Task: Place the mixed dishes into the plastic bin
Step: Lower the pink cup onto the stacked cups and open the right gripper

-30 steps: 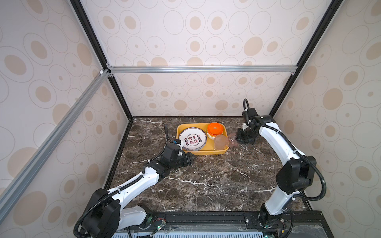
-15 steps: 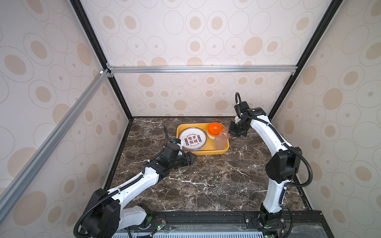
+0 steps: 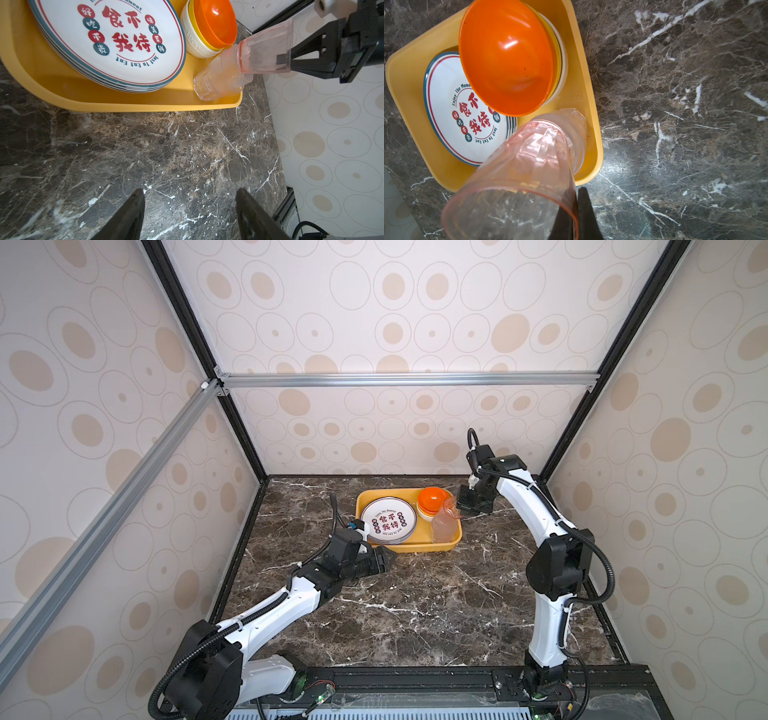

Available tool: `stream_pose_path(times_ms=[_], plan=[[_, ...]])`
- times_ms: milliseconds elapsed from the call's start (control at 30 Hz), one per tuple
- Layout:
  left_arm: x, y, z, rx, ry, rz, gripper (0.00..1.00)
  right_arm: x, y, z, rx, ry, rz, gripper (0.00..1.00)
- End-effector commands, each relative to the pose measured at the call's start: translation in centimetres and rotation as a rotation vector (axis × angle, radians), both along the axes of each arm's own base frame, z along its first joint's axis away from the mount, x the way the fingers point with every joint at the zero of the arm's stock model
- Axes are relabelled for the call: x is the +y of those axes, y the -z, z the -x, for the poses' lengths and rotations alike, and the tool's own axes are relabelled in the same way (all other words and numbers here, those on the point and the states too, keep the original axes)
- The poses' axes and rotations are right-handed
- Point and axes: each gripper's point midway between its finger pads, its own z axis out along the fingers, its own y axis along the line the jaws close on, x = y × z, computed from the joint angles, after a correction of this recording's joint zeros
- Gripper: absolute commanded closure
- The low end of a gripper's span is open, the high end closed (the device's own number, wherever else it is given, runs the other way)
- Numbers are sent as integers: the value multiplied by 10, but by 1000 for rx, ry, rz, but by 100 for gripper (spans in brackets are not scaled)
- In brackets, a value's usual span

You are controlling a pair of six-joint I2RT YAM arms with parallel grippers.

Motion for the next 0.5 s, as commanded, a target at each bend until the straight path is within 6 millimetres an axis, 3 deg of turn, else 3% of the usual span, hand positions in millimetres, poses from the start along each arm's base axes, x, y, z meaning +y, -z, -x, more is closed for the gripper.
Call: stream_pose_path(times_ms=[0, 167, 467], plan=[[1, -8, -4, -16, -14, 29, 31, 2, 2, 2, 21, -15, 7, 97], [1, -8, -4, -15, -13, 29, 31, 16, 7, 6, 33, -49, 11, 97], [2, -8, -4, -16, -17, 28, 31, 17, 13, 8, 52, -63, 25, 97]])
